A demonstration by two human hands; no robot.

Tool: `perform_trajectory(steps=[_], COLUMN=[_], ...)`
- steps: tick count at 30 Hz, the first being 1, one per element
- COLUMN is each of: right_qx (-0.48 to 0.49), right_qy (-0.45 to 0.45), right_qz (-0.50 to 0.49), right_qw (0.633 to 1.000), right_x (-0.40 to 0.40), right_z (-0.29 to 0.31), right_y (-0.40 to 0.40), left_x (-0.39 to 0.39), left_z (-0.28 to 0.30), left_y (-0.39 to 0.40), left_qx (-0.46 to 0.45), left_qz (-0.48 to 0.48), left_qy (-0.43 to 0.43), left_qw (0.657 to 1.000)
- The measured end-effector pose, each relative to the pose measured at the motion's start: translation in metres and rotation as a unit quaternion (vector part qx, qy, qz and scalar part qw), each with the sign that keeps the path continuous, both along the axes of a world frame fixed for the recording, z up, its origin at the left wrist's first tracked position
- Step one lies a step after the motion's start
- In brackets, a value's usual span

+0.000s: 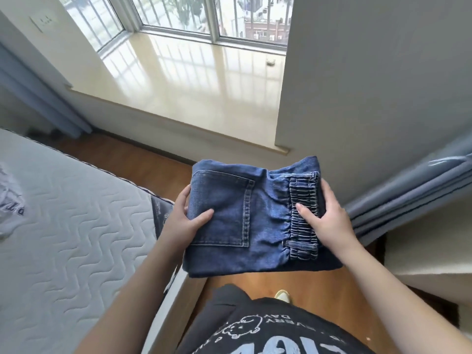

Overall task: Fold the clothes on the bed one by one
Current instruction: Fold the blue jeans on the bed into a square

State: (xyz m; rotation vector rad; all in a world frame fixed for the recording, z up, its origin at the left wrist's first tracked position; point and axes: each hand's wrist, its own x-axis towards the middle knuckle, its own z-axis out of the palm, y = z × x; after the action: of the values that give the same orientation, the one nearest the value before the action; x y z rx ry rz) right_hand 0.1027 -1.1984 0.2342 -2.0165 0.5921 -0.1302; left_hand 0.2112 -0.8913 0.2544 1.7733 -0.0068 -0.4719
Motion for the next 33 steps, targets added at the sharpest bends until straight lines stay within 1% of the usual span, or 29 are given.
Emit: perform_trajectory(steps=[3, 12, 16, 19, 23, 29, 33], right_qx=[0.016, -0.005, -0.012, -0.008, -0.012, -0.005, -0.009], right_qy=[0.010, 0.004, -0.007, -0.005, -0.003, -0.007, -0.008], right_qz=[0.024, 0.124, 0.150, 0.163, 0.190, 0.252, 0.291], right_qw=[1.000, 0.992, 0.989, 0.987, 0.982, 0.968, 0.957], right_x=[0.040, 0.179, 0.234, 0.266, 0.310, 0.400, 0.460], right_z=[-0.008, -0.007, -0.002, -0.001, -0.001, -0.011, -0.011], right_y=[0.004, 0.027, 0.037, 0.042, 0.042, 0.028, 0.027], left_x=[0.020, 0.101, 0.136, 0.162, 0.194, 0.252, 0.282], left_z=[-0.004, -0.015, -0.016, -0.014, -0.015, -0.029, -0.032], left_y=[0.010, 0.042, 0.053, 0.058, 0.055, 0.039, 0.033], left_qx=[0.000, -0.021, -0.040, -0.033, -0.025, -0.043, -0.040], left_qz=[0.030, 0.134, 0.167, 0.178, 0.205, 0.252, 0.303], left_qy=[0.002, 0.014, 0.013, 0.009, 0.015, 0.021, 0.023], left_qw=[1.000, 0.991, 0.985, 0.983, 0.978, 0.966, 0.952])
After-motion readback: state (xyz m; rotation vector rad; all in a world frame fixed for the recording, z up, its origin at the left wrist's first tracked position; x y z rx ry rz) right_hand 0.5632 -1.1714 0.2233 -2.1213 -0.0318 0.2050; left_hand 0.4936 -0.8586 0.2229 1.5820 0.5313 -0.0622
